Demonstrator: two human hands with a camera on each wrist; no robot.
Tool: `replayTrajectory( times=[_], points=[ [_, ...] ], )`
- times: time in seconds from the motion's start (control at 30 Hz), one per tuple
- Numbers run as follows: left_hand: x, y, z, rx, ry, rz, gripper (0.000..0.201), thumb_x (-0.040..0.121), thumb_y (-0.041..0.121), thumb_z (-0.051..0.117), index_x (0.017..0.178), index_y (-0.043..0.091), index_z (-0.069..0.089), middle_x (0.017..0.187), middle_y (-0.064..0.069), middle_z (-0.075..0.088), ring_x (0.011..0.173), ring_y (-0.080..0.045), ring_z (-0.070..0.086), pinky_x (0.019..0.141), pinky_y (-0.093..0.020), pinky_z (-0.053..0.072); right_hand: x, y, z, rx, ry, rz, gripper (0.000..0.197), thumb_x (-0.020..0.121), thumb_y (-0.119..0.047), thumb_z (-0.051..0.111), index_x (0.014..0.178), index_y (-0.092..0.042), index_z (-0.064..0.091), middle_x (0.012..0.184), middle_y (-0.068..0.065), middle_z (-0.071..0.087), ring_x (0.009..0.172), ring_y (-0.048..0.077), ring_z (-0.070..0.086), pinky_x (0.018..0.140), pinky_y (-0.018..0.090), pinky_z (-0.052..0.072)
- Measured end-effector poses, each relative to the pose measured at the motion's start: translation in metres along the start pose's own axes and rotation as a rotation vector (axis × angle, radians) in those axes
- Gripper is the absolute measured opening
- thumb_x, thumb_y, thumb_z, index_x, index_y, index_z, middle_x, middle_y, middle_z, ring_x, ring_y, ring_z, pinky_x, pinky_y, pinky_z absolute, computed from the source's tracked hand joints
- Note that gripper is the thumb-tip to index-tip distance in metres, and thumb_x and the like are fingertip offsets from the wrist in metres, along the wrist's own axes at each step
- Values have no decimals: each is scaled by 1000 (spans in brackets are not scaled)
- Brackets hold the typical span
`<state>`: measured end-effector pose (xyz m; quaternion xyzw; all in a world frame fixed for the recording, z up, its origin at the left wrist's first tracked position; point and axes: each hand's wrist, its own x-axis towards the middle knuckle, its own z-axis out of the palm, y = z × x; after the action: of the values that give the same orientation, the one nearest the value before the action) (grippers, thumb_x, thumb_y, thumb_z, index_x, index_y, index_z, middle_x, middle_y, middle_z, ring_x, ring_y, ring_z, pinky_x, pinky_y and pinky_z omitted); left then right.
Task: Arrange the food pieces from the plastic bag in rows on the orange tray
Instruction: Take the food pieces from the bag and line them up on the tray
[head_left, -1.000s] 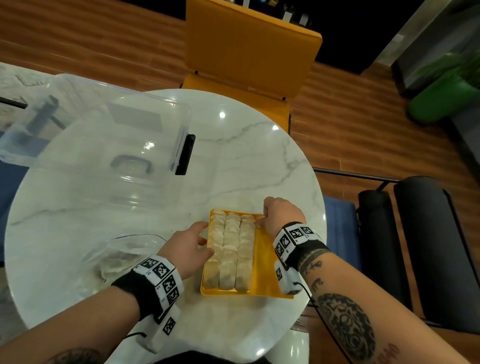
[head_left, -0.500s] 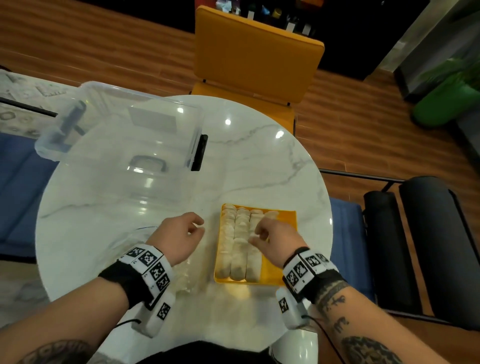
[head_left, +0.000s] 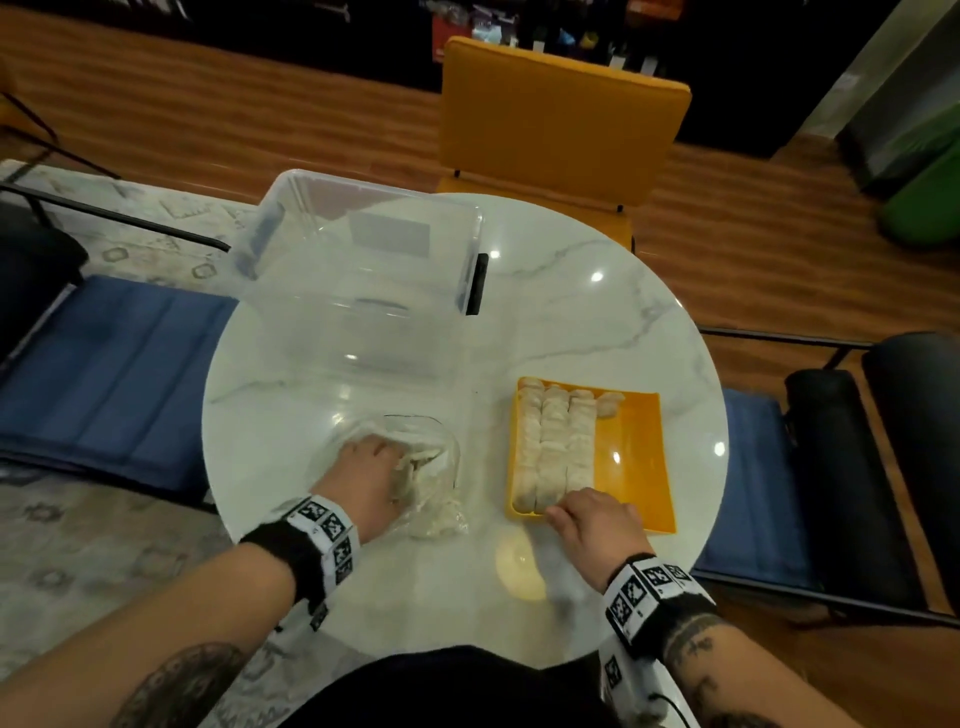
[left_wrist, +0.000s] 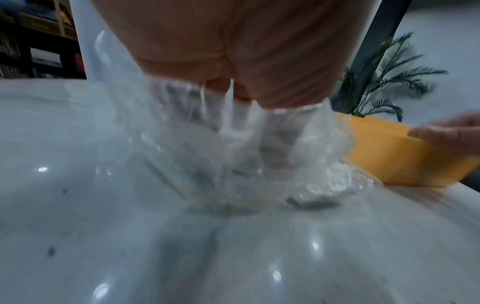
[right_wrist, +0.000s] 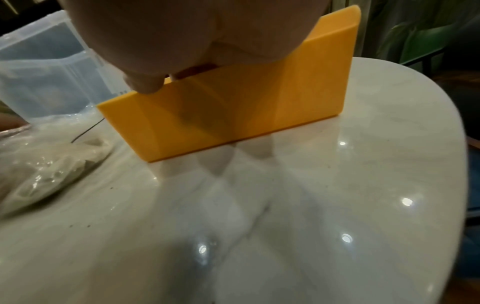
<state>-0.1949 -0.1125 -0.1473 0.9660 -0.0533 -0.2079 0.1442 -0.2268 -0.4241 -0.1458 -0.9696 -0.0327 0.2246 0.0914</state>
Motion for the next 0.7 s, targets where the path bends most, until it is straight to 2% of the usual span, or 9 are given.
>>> replayTrajectory(
  times=[0.1,0.23,0.3,0.37,0.43,0.53,0.63,0.7],
  points=[
    [-1,6,14,57,48,56,73,84,45,61,148,27,31,150,-5,35,136,-31,34,113,-40,31,1,-2,-3,-12,-31,22,41,102,-53,29,111,-31,62,112,-8,61,111,18,54,91,36,33],
    [1,8,21,84,8,42,72,88,52,54,149,41,17,155,-1,22,137,-35,27,106,-46,43,0,-5,-6,-20,-55,28,43,102,-53,27,114,-30,62,112,-7,60,111,18,54,93,37,34],
    [5,8,23,122,-6,41,65,92,51,51,149,40,23,154,0,24,134,-33,27,102,-43,46,0,-5,-7,-18,-60,32,43,102,-53,26,114,-30,61,112,-7,60,111,18,54,94,37,34],
    [7,7,22,129,18,54,53,95,48,48,146,35,36,149,0,34,131,-29,31,101,-39,46,0,-5,-6,-12,-64,37,43,103,-52,26,115,-30,61,113,-6,60,111,18,54,95,38,34],
    [11,4,22,99,26,95,43,99,43,45,140,31,47,145,1,42,129,-26,35,102,-37,43,1,-5,-6,-4,-70,41,43,103,-52,26,115,-30,61,113,-6,60,111,19,54,95,38,33],
    [13,-1,18,-29,4,114,38,101,35,44,138,30,52,141,5,48,130,-23,38,107,-35,38,2,-4,-6,1,-77,43,44,102,-53,26,114,-30,61,111,-6,60,110,19,55,95,39,33],
    [11,-3,10,-156,145,125,32,95,29,55,127,27,58,127,4,53,122,-19,48,103,-31,41,2,-4,-6,0,-71,42,43,102,-54,26,112,-31,61,110,-7,60,109,18,55,94,38,33],
    [7,-6,8,-88,194,133,38,88,31,63,125,24,57,127,3,48,117,-20,46,98,-31,44,3,-4,-6,1,-72,44,43,102,-54,26,112,-32,61,109,-8,60,108,18,55,93,38,32]
  ],
)
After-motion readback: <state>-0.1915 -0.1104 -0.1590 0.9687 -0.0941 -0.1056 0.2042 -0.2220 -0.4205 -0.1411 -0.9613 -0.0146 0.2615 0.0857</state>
